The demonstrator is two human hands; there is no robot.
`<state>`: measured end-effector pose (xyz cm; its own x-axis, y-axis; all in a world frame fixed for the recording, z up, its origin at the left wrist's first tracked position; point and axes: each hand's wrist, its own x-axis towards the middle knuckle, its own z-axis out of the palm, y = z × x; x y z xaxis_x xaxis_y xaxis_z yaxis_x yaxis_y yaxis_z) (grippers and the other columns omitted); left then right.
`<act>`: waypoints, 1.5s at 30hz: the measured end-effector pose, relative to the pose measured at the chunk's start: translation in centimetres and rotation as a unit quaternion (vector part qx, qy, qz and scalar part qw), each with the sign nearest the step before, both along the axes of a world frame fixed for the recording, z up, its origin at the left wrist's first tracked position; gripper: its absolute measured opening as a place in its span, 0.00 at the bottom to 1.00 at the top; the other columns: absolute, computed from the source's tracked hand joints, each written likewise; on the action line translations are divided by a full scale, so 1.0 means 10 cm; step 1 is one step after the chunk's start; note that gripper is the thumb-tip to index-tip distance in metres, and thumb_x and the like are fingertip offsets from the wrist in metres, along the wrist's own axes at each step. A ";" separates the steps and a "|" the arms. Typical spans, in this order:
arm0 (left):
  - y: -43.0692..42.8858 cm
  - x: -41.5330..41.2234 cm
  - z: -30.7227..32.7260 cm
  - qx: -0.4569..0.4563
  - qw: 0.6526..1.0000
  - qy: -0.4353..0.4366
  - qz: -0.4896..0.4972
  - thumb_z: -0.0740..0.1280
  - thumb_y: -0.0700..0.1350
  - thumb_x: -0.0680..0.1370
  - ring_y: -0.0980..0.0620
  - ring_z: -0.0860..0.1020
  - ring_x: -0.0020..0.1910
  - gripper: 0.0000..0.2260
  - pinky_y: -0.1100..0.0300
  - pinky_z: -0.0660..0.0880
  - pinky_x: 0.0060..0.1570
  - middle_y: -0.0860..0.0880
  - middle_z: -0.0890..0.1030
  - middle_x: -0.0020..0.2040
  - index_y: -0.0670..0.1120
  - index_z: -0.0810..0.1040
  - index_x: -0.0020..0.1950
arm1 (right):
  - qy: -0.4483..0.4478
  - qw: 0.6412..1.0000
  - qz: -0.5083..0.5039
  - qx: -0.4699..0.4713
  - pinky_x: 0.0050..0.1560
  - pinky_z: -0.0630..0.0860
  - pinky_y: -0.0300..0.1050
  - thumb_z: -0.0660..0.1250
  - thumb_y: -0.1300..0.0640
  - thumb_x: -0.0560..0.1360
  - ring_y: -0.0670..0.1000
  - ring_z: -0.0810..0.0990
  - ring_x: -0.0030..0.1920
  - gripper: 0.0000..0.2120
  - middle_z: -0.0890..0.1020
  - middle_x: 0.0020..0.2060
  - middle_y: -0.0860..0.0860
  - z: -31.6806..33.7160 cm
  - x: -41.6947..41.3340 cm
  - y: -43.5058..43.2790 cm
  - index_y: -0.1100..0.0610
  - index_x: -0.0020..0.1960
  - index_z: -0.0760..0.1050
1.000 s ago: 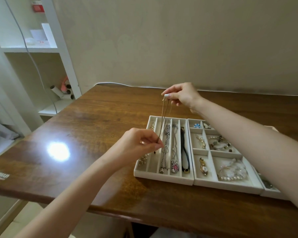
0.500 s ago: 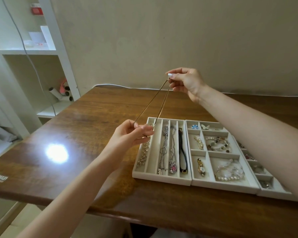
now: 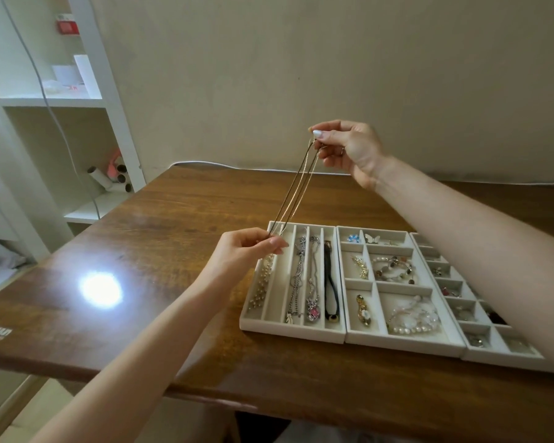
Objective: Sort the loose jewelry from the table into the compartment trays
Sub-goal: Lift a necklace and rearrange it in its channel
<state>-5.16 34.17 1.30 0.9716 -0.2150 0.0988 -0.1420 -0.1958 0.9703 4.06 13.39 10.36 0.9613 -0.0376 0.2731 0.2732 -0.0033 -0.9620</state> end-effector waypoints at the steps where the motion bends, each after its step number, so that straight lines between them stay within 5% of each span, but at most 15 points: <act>1: -0.01 0.00 0.01 -0.002 1.000 -0.003 0.000 0.68 0.46 0.75 0.66 0.75 0.38 0.06 0.66 0.68 0.43 0.54 0.81 0.43 0.47 0.84 0.44 | -0.002 1.000 0.000 -0.001 0.28 0.74 0.37 0.67 0.65 0.75 0.46 0.77 0.28 0.05 0.81 0.32 0.52 0.02 -0.01 0.00 0.58 0.44 0.80; 4: 0.00 0.02 0.03 -0.012 1.000 -0.010 0.006 0.69 0.47 0.73 0.60 0.76 0.53 0.05 0.62 0.69 0.51 0.54 0.79 0.54 0.48 0.85 0.43 | -0.008 1.000 0.004 0.002 0.29 0.74 0.37 0.68 0.65 0.74 0.46 0.77 0.28 0.04 0.81 0.32 0.52 0.08 -0.04 0.00 0.58 0.44 0.80; 13: 0.02 -0.05 -0.01 -0.060 0.997 0.031 -0.034 0.65 0.43 0.77 0.55 0.81 0.40 0.07 0.63 0.77 0.44 0.49 0.84 0.40 0.43 0.82 0.48 | 0.016 0.997 -0.047 0.065 0.28 0.73 0.38 0.65 0.67 0.74 0.46 0.76 0.27 0.06 0.80 0.30 0.51 0.21 -0.03 -0.01 0.58 0.42 0.78; 19: 0.07 -0.08 -0.02 -0.130 0.989 0.060 -0.044 0.63 0.40 0.78 0.53 0.82 0.42 0.08 0.62 0.79 0.44 0.45 0.84 0.48 0.42 0.81 0.53 | 0.088 0.991 -0.012 0.100 0.29 0.74 0.37 0.64 0.67 0.74 0.47 0.74 0.31 0.07 0.77 0.33 0.52 0.12 -0.04 -0.06 0.58 0.42 0.78; 25: 0.08 -0.08 -0.03 -0.145 0.984 0.081 -0.063 0.58 0.41 0.81 0.48 0.82 0.51 0.11 0.59 0.79 0.50 0.44 0.84 0.51 0.42 0.78 0.58 | 0.070 0.995 -0.039 0.052 0.29 0.75 0.36 0.69 0.66 0.73 0.45 0.77 0.29 0.05 0.79 0.33 0.51 0.08 -0.04 -0.07 0.58 0.41 0.79; 33: 0.06 -0.08 -0.07 -0.137 0.987 0.079 -0.020 0.67 0.39 0.75 0.56 0.81 0.41 0.03 0.62 0.74 0.44 0.44 0.85 0.47 0.43 0.76 0.48 | 0.054 0.996 -0.066 0.017 0.25 0.67 0.35 0.72 0.66 0.70 0.44 0.72 0.27 0.05 0.82 0.33 0.53 0.07 0.01 -0.08 0.57 0.40 0.81; 40: 0.11 -0.02 -0.14 -0.148 0.986 0.035 0.073 0.67 0.36 0.75 0.54 0.83 0.41 0.03 0.61 0.78 0.45 0.47 0.85 0.41 0.42 0.78 0.46 | 0.105 0.989 0.009 0.099 0.34 0.79 0.39 0.62 0.70 0.75 0.50 0.82 0.35 0.08 0.81 0.37 0.56 0.01 -0.03 -0.14 0.62 0.48 0.78; 45: 0.13 -0.02 -0.13 -0.210 0.974 0.037 0.080 0.68 0.35 0.74 0.51 0.83 0.44 0.03 0.61 0.78 0.45 0.47 0.84 0.40 0.41 0.80 0.45 | 0.162 0.984 0.000 0.080 0.31 0.78 0.37 0.69 0.64 0.73 0.48 0.74 0.34 0.07 0.74 0.37 0.52 -0.09 0.01 -0.18 0.61 0.51 0.76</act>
<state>-5.32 35.45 -0.05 0.9971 -0.0169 0.0737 -0.0686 0.2067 0.9760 4.20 11.59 9.49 0.9968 -0.0549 -0.0575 -0.0484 0.1550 -0.9867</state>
